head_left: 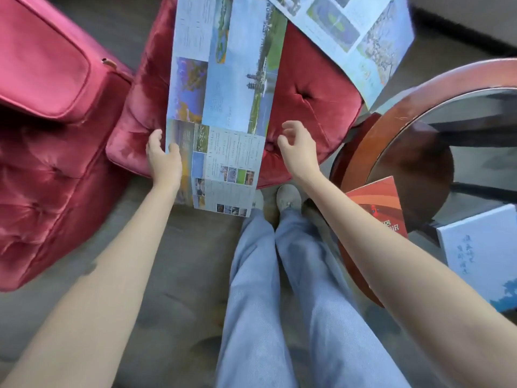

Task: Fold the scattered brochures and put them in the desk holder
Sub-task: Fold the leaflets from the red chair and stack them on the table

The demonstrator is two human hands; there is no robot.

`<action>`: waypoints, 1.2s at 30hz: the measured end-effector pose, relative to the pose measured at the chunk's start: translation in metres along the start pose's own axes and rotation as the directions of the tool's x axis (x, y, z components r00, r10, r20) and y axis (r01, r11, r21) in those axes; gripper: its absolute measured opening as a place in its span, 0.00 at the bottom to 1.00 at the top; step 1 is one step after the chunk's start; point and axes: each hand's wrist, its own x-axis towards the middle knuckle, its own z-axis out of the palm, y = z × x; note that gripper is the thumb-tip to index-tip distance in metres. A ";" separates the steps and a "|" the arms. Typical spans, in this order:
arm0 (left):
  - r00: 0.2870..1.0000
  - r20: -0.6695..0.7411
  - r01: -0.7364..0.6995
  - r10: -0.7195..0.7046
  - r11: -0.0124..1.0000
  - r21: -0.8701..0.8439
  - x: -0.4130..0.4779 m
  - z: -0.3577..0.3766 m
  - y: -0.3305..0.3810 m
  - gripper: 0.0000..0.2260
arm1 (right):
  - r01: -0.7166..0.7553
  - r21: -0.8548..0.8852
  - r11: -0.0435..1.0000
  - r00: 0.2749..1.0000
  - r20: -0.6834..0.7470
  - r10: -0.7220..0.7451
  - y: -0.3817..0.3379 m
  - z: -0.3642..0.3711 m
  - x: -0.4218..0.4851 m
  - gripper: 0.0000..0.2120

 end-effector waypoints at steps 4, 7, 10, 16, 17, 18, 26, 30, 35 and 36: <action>0.999 0.010 0.046 -0.045 0.998 -0.039 0.020 0.008 -0.013 0.21 | -0.122 0.010 0.992 0.989 0.083 0.121 0.003 0.024 0.015 0.16; 0.999 0.007 0.046 -0.046 0.999 -0.016 0.040 0.018 -0.016 0.23 | -0.173 0.029 0.984 0.982 0.084 0.170 0.003 0.038 0.033 0.19; 0.999 0.000 0.048 -0.048 0.999 0.023 0.052 0.029 -0.016 0.22 | -0.287 0.132 0.949 0.954 0.123 0.272 -0.001 0.047 0.049 0.14; 0.998 -0.033 0.050 -0.051 0.998 -0.029 0.057 0.013 -0.021 0.15 | -0.329 0.163 0.930 0.934 0.204 0.295 -0.010 0.049 0.043 0.10; 0.999 -0.006 0.040 -0.040 0.997 -0.065 0.054 0.005 -0.022 0.13 | -0.316 0.177 0.932 0.938 0.202 0.280 -0.009 0.049 0.038 0.06; 0.999 0.024 0.024 -0.022 0.995 -0.099 0.051 -0.003 -0.025 0.09 | -0.302 0.180 0.936 0.942 0.209 0.264 -0.009 0.047 0.031 0.05; 0.989 0.147 0.024 -0.020 0.999 -0.030 -0.001 -0.070 -0.040 0.12 | -0.384 0.121 0.915 0.867 0.388 0.312 -0.003 0.040 -0.045 0.15; 0.981 0.193 0.029 -0.015 0.997 -0.066 -0.023 -0.092 -0.037 0.09 | -0.396 0.110 0.911 0.841 0.442 0.312 -0.003 0.036 -0.071 0.10; 0.979 0.204 0.026 0.023 0.972 -0.233 -0.036 -0.114 -0.018 0.06 | -0.335 0.235 0.913 0.883 0.415 0.217 -0.024 0.024 -0.083 0.10; 0.973 0.225 0.020 0.047 0.959 -0.282 -0.036 -0.119 -0.013 0.05 | -0.328 0.290 0.899 0.896 0.396 0.198 -0.032 0.018 -0.083 0.11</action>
